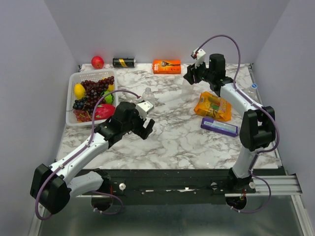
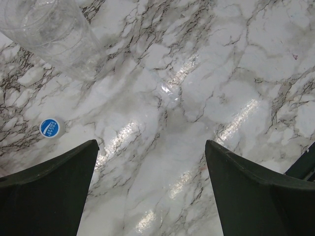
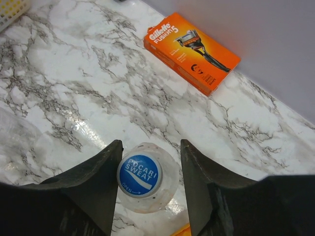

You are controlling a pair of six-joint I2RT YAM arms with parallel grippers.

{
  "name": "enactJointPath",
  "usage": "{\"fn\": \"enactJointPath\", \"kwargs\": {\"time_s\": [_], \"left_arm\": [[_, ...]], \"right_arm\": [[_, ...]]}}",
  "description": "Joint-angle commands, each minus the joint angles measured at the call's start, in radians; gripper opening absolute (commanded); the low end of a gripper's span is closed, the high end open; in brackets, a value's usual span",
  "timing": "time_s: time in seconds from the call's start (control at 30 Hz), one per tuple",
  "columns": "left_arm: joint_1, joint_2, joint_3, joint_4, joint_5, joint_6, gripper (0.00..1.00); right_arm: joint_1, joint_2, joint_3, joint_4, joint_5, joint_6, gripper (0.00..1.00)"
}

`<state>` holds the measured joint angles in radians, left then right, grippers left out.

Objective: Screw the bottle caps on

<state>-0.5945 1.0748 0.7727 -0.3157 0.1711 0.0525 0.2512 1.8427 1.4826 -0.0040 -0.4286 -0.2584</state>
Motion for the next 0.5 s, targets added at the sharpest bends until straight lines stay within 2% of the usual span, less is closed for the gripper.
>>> {"fn": "enactJointPath", "kwargs": {"time_s": [0.0,0.2,0.3,0.33,0.37,0.47], "left_arm": [[0.009,0.004,0.019,0.018,0.004,0.004,0.99],[0.009,-0.001,0.019,0.014,0.008,0.007,0.99],[0.009,-0.016,0.022,-0.012,0.008,0.033,0.99],[0.009,-0.024,0.022,-0.022,0.013,0.041,0.99],[0.01,-0.033,0.026,-0.034,0.018,0.059,0.99],[0.035,-0.078,0.031,-0.092,0.048,0.064,0.99]], "right_arm": [[-0.001,0.015,0.034,-0.025,0.031,0.001,0.59],[-0.001,0.006,0.044,-0.03,0.041,-0.008,0.64],[-0.001,-0.043,0.053,-0.054,0.025,-0.028,0.73],[-0.001,-0.057,0.068,-0.11,0.01,-0.054,0.95],[0.002,-0.092,0.088,-0.141,0.02,-0.048,1.0],[0.04,-0.152,0.146,-0.215,0.051,-0.041,1.0]]}}
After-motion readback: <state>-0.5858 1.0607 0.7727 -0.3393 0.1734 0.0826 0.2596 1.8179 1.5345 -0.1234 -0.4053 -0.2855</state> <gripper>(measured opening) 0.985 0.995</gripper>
